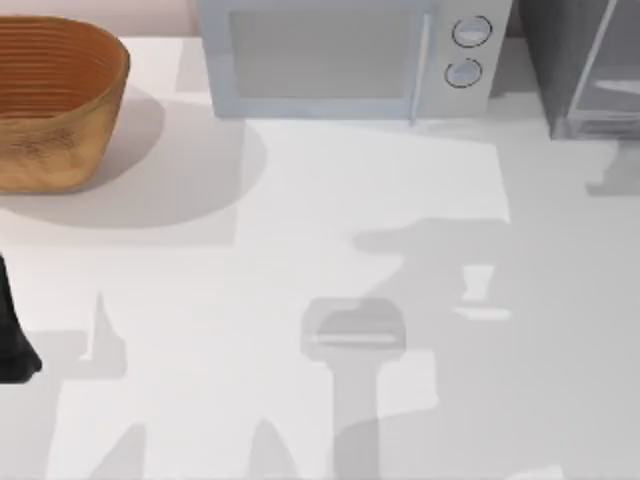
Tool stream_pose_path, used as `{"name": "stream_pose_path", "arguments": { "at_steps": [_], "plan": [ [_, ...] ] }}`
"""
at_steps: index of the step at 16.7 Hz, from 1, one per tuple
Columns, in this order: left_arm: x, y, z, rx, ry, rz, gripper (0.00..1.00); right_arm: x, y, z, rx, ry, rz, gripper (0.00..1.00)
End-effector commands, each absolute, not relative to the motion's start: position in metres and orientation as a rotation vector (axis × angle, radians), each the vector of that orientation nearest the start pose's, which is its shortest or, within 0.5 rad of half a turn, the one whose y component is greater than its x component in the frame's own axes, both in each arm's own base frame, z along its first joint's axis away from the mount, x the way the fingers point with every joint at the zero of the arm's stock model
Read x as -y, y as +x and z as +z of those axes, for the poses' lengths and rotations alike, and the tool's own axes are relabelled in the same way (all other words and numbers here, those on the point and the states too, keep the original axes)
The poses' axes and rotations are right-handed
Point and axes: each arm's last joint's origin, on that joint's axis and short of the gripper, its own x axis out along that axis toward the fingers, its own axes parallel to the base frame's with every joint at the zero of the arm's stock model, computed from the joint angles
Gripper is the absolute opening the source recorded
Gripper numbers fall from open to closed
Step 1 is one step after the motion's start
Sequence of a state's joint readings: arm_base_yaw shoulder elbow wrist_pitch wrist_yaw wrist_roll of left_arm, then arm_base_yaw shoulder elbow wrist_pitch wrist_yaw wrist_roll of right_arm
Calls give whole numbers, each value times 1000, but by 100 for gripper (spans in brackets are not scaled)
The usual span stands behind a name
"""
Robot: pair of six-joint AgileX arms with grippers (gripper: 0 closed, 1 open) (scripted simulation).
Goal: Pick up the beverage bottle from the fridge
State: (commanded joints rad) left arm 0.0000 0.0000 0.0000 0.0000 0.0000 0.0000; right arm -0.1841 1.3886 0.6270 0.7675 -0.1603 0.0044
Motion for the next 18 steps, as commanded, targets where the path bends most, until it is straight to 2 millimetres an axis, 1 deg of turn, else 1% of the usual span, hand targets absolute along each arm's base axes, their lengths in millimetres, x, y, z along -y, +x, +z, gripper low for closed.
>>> {"name": "stream_pose_path", "arguments": {
  "at_steps": [2,4,5,7,9,11,14,16,18],
  "plan": [
    [1,106,160,0,0,0,100,36,254,244,5,-12,-12,0],
    [1,106,160,0,0,0,100,25,215,246,7,-9,-12,0],
    [1,106,160,0,0,0,100,21,196,243,8,-8,-12,0],
    [1,106,160,0,0,0,100,14,163,231,9,-4,-12,0],
    [1,106,160,0,0,0,100,9,138,213,9,-1,-10,0],
    [1,106,160,0,0,0,100,5,121,194,8,1,-7,0],
    [1,106,160,0,0,0,100,3,109,172,4,1,-3,0],
    [1,106,160,0,0,0,100,2,107,163,1,0,-1,0],
    [1,106,160,0,0,0,100,1,106,160,0,0,0,0]
  ]
}}
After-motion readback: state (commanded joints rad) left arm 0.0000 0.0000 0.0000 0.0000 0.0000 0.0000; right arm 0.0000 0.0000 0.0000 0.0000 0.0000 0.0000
